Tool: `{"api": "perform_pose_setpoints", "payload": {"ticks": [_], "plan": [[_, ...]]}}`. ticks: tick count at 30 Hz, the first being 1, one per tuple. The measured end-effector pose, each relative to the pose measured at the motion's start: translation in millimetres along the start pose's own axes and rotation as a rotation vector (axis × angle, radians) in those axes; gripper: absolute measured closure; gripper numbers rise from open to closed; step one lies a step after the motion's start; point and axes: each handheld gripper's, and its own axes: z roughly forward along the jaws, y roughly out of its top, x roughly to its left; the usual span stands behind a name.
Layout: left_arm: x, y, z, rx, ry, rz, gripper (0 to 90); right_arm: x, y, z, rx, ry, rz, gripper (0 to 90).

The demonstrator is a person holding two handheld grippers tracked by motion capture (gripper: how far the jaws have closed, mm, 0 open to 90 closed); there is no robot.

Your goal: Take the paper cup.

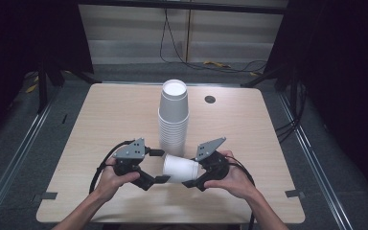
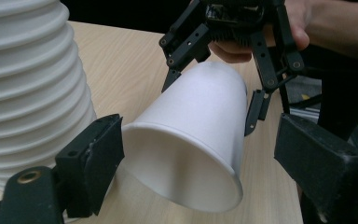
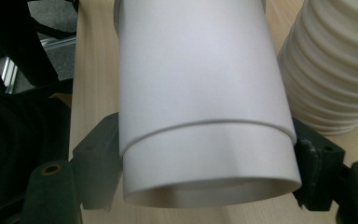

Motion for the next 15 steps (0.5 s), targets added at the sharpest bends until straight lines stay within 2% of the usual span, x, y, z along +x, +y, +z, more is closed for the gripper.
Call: {"api": "perform_pose_setpoints", "payload": {"ticks": [6, 9, 15], "plan": [[0.2, -1.8, -3.9, -0.034, -0.001, -0.018, 15.4, -1.4, -6.4, 2.7, -0.015, 0.026, 0.009, 23.7], [-0.2, -2.5, -6.2, -0.057, 0.002, -0.03, 15.4, -3.2, -10.6, 1.0, -0.051, 0.044, 0.03, 23.6], [1.3, -3.8, -8.1, -0.087, 0.012, -0.051, 15.3, -4.1, -13.0, -4.8, -0.064, -0.018, 0.027, 23.6]]}}
